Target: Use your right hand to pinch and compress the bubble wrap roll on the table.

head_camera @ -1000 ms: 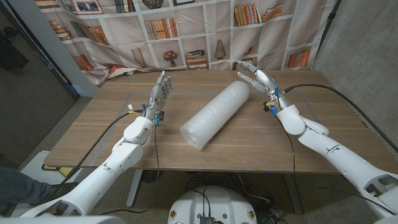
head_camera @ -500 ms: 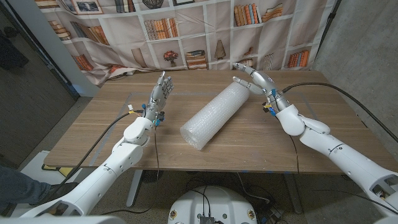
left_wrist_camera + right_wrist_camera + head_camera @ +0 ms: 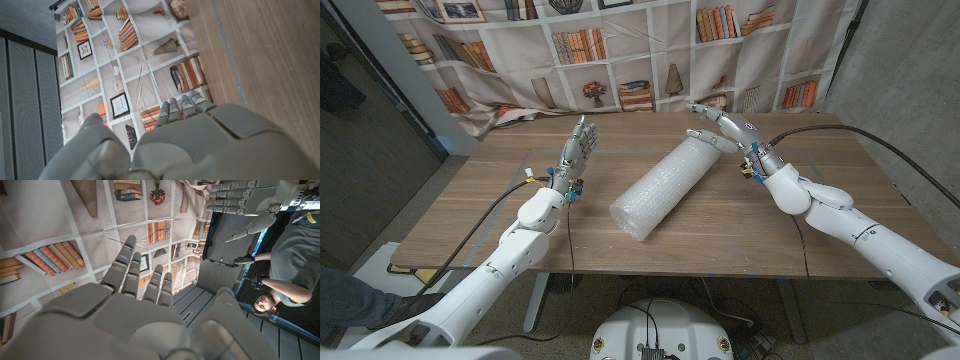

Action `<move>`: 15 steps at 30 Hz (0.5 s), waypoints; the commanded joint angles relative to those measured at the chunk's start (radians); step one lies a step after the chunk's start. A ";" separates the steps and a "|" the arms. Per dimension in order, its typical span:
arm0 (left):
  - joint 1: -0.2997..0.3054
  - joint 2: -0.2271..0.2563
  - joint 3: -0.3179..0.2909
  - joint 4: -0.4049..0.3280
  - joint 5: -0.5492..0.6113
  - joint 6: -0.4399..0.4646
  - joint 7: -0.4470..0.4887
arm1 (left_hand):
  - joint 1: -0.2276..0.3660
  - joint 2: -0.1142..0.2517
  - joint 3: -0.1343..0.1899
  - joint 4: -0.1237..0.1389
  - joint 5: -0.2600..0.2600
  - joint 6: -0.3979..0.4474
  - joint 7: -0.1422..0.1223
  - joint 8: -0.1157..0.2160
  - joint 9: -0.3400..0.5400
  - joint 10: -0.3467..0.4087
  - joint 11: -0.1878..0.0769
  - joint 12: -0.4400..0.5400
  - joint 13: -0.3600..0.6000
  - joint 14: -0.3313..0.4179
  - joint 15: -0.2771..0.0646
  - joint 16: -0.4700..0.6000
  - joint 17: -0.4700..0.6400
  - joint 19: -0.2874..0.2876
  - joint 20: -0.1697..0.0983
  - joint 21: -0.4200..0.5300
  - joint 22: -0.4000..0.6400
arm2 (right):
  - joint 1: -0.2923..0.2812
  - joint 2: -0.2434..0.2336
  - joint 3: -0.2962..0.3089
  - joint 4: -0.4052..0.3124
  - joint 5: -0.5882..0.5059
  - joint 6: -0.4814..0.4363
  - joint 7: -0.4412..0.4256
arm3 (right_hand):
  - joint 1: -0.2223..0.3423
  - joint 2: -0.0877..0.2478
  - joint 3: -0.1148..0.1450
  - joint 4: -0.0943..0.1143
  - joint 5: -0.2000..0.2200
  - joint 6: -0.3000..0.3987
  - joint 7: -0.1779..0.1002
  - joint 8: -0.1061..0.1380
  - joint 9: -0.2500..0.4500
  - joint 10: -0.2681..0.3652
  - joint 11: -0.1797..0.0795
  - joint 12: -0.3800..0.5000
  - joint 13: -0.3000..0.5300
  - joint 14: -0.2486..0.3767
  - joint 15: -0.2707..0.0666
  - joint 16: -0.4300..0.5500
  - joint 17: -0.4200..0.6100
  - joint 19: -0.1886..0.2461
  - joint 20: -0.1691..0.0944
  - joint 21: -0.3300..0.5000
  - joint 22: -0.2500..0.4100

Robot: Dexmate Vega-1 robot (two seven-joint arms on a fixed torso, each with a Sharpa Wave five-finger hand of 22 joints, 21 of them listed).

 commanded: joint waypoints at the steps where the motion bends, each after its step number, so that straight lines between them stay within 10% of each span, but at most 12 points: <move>1: -0.014 -0.005 0.006 0.015 -0.002 0.007 -0.010 | 0.000 0.003 0.003 -0.003 -0.002 0.004 0.004 -0.001 0.001 0.009 0.001 -0.002 0.004 0.009 0.002 -0.001 0.002 0.004 0.010 -0.002 0.002 | 0.032 -0.052 -0.025 -0.041 -0.021 -0.012 0.087 | 0.017 0.000 0.004 -0.012 -0.006 -0.016 0.001 -0.008 0.003 -0.021 0.021 -0.006 0.006 -0.028 -0.008 -0.005 0.002 0.023 0.000 0.003 0.002; 15: -0.006 0.009 0.004 -0.006 0.008 0.023 0.009 | 0.006 0.010 0.004 -0.004 -0.006 0.009 0.002 -0.004 0.001 0.013 0.003 -0.005 0.004 0.011 0.003 -0.003 0.002 0.005 0.010 -0.004 0.002 | 0.081 -0.095 -0.054 -0.078 -0.100 -0.022 0.173 | 0.087 0.003 0.025 -0.056 -0.007 -0.075 0.017 -0.013 0.003 -0.090 0.071 -0.011 0.008 -0.104 -0.016 -0.004 0.002 0.022 -0.011 -0.020 0.000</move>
